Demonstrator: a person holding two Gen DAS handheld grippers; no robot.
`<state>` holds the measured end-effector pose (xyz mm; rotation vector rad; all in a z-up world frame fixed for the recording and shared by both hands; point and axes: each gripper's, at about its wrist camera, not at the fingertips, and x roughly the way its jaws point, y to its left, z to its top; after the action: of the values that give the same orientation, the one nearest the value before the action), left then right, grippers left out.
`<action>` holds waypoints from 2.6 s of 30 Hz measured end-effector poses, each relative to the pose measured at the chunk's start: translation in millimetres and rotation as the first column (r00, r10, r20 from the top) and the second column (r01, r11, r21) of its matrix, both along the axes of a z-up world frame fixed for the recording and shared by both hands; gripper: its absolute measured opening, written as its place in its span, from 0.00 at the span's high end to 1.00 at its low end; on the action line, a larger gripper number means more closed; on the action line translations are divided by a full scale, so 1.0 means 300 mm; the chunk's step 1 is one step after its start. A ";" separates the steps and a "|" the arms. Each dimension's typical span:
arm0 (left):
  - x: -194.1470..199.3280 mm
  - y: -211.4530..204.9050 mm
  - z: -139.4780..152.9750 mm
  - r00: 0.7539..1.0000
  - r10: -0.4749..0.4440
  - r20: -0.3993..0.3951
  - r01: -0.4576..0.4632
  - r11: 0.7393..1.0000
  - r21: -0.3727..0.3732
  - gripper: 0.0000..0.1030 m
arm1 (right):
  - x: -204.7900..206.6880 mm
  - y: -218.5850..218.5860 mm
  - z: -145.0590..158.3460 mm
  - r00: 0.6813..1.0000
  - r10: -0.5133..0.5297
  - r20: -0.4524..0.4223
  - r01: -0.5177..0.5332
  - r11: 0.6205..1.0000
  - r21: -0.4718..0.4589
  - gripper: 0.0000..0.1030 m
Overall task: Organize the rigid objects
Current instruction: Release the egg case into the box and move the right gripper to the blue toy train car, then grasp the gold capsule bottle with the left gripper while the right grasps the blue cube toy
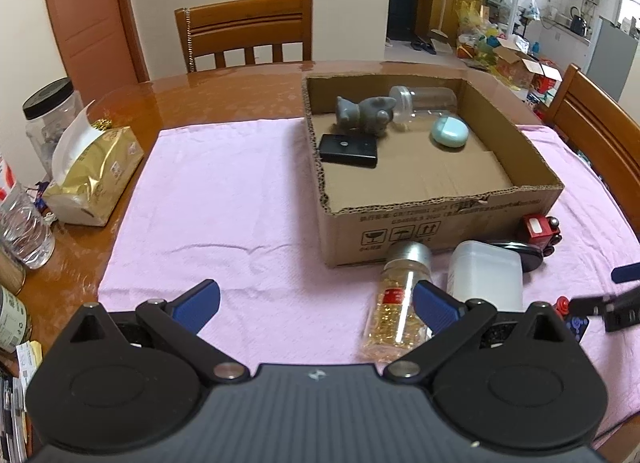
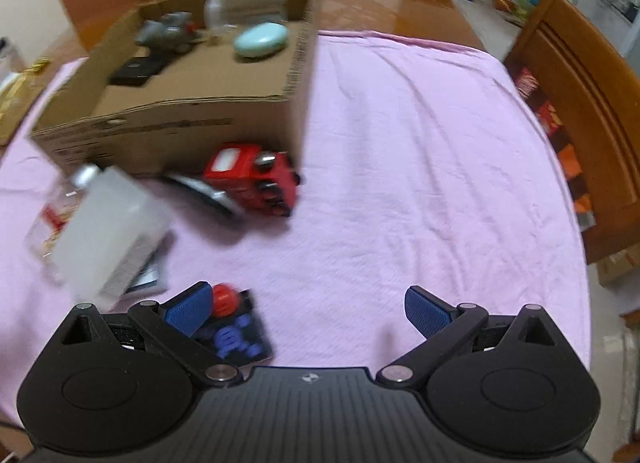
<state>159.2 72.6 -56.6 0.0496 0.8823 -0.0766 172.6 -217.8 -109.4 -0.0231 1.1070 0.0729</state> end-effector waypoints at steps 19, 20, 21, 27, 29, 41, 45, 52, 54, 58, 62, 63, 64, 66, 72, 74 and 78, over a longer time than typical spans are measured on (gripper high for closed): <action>0.028 -0.078 -0.172 0.981 -0.140 -0.136 0.142 0.990 0.008 0.01 | -0.084 0.110 -0.118 0.995 0.103 -0.017 -0.104 0.993 -0.057 0.00; 0.030 -0.075 -0.184 0.981 -0.135 -0.143 0.139 0.990 0.017 0.01 | -0.086 0.107 -0.119 0.995 0.103 -0.013 -0.104 0.993 -0.057 0.00; 0.032 -0.070 -0.190 0.980 -0.132 -0.146 0.137 0.990 0.022 0.01 | -0.092 0.108 -0.118 0.994 0.104 -0.010 -0.105 0.993 -0.057 0.00; 0.037 -0.010 -0.198 0.984 -0.097 -0.151 0.102 0.994 0.032 0.01 | -0.092 0.107 -0.125 0.995 0.103 -0.004 -0.103 0.993 -0.057 0.00; 0.051 0.015 -0.204 0.986 -0.076 -0.150 0.084 0.995 0.047 0.01 | -0.092 0.108 -0.122 0.995 0.103 -0.004 -0.103 0.993 -0.057 0.00; 0.137 0.050 -0.244 0.988 -0.056 -0.146 0.076 0.988 0.132 0.01 | -0.094 0.108 -0.122 0.994 0.105 0.001 -0.105 0.993 -0.058 0.00; 0.078 0.034 -0.231 0.984 -0.091 -0.156 0.105 0.991 0.082 0.01 | -0.093 0.109 -0.120 0.994 0.106 0.000 -0.106 0.993 -0.058 0.00; 0.044 -0.054 -0.181 0.984 -0.150 -0.092 0.149 0.989 -0.010 0.01 | -0.096 0.108 -0.121 0.994 0.110 0.007 -0.110 0.992 -0.058 0.00; 0.055 -0.075 -0.175 0.985 -0.158 -0.071 0.157 0.987 -0.023 0.01 | -0.096 0.108 -0.121 0.994 0.110 0.007 -0.109 0.992 -0.057 0.00; 0.081 -0.122 -0.181 0.985 -0.156 -0.066 0.158 0.987 0.018 0.01 | -0.097 0.108 -0.121 0.994 0.110 0.007 -0.109 0.992 -0.057 0.00; 0.100 -0.152 -0.179 0.983 -0.175 -0.051 0.176 0.984 0.009 0.01 | -0.097 0.109 -0.121 0.994 0.110 0.007 -0.109 0.992 -0.057 0.00; 0.105 -0.157 -0.180 0.984 -0.171 -0.051 0.171 0.985 -0.002 0.01 | -0.098 0.109 -0.121 0.994 0.110 0.007 -0.109 0.992 -0.057 0.00; 0.108 -0.157 -0.185 0.985 -0.166 -0.055 0.165 0.986 -0.012 0.01 | -0.098 0.109 -0.121 0.994 0.110 0.007 -0.109 0.992 -0.057 0.00; 0.122 -0.161 -0.199 0.986 -0.145 -0.078 0.144 0.989 -0.021 0.01 | -0.097 0.109 -0.121 0.994 0.110 0.006 -0.109 0.992 -0.058 0.00; 0.111 -0.111 -0.217 0.990 -0.097 -0.103 0.097 0.995 -0.005 0.01 | -0.095 0.108 -0.120 0.993 0.114 0.005 -0.113 0.992 -0.058 0.00; 0.106 -0.093 -0.226 0.990 -0.095 -0.108 0.098 0.995 0.017 0.01 | -0.096 0.108 -0.121 0.993 0.116 0.009 -0.116 0.992 -0.058 0.00; 0.119 -0.084 -0.248 0.988 -0.098 -0.123 0.102 0.994 0.026 0.01 | -0.101 0.108 -0.124 0.992 0.128 0.020 -0.127 0.990 -0.058 0.00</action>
<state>194.8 47.4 -131.1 0.1201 1.0025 -0.1608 142.2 -185.5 -146.4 -0.1454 1.0831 0.1553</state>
